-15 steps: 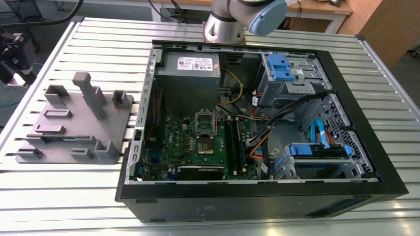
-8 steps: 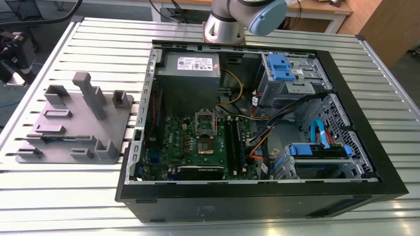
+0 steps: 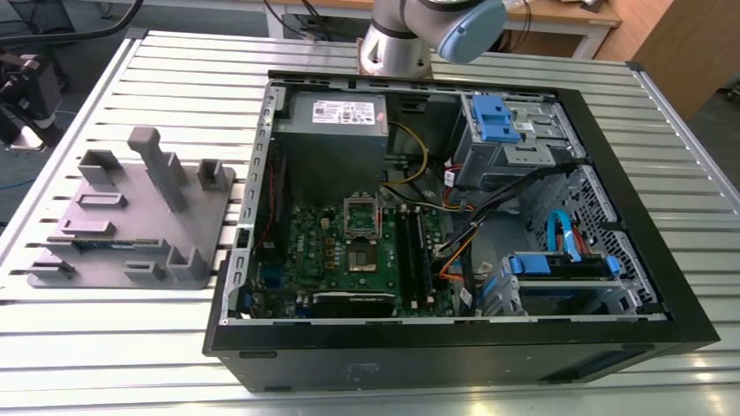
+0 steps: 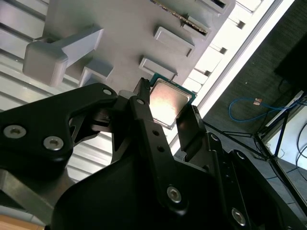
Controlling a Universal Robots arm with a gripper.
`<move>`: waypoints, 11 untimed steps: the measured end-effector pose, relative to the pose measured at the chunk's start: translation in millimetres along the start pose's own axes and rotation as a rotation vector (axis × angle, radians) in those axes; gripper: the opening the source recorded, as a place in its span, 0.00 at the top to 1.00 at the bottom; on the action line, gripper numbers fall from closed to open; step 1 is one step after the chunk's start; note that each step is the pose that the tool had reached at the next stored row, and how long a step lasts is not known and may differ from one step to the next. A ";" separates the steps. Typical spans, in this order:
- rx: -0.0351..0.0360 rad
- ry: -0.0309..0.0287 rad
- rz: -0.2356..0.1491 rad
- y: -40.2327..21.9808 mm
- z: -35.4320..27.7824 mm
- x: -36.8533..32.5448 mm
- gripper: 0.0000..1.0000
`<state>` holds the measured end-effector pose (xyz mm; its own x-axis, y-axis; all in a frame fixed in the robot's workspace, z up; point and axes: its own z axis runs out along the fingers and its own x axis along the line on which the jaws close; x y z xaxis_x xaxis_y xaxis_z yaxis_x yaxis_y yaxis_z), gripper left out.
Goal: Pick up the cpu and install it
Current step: 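Pick up the cpu and move it towards the insertion slot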
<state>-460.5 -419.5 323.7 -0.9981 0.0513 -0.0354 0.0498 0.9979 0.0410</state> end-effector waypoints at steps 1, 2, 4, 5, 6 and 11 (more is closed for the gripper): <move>0.0000 0.0000 0.000 0.0 -0.2 0.0 0.53; 0.0000 0.0000 0.000 0.0 -0.4 0.0 0.53; 0.0000 0.0000 0.000 0.0 -0.8 0.0 0.53; 0.0000 0.0000 0.000 0.2 -2.3 -0.1 0.53; 0.0000 0.0000 0.000 0.5 -3.7 -0.1 0.53; 0.0000 -0.0001 0.000 0.7 -4.7 -0.2 0.53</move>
<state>-460.5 -419.0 328.4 -0.9981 0.0512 -0.0355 0.0497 0.9979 0.0410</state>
